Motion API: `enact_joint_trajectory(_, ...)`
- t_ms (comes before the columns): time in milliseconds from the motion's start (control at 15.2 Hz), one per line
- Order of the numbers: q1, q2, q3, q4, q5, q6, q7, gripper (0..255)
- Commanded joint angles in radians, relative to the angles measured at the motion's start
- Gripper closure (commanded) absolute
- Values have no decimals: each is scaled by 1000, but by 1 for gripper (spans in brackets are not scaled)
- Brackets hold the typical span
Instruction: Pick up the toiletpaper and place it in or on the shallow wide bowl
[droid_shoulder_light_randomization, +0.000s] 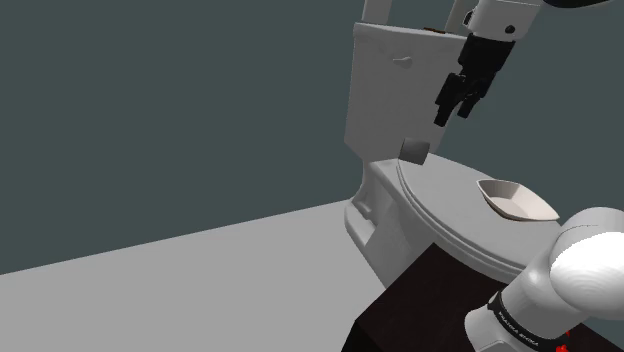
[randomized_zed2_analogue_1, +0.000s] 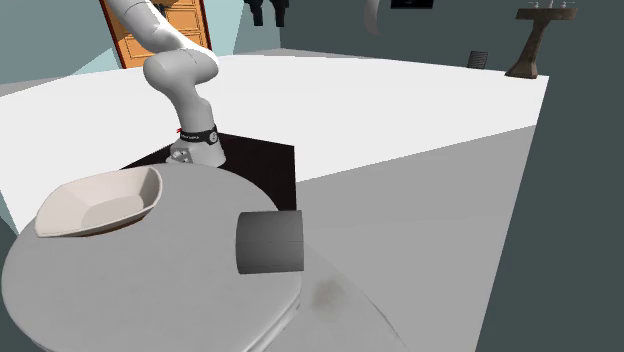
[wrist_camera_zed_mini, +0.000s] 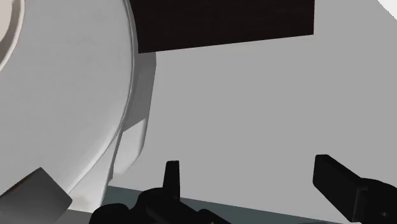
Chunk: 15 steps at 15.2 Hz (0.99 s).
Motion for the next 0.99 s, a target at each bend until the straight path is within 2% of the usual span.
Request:
enact_joint_trajectory(0, 0, 0, 0, 0, 0, 0, 0, 0)
enact_joint_trajectory(462, -25, 17, -218, -64, -40, 119, -235, 0)
enact_joint_trajectory(924, -23, 135, -446, -47, -42, 234, -481, 0)
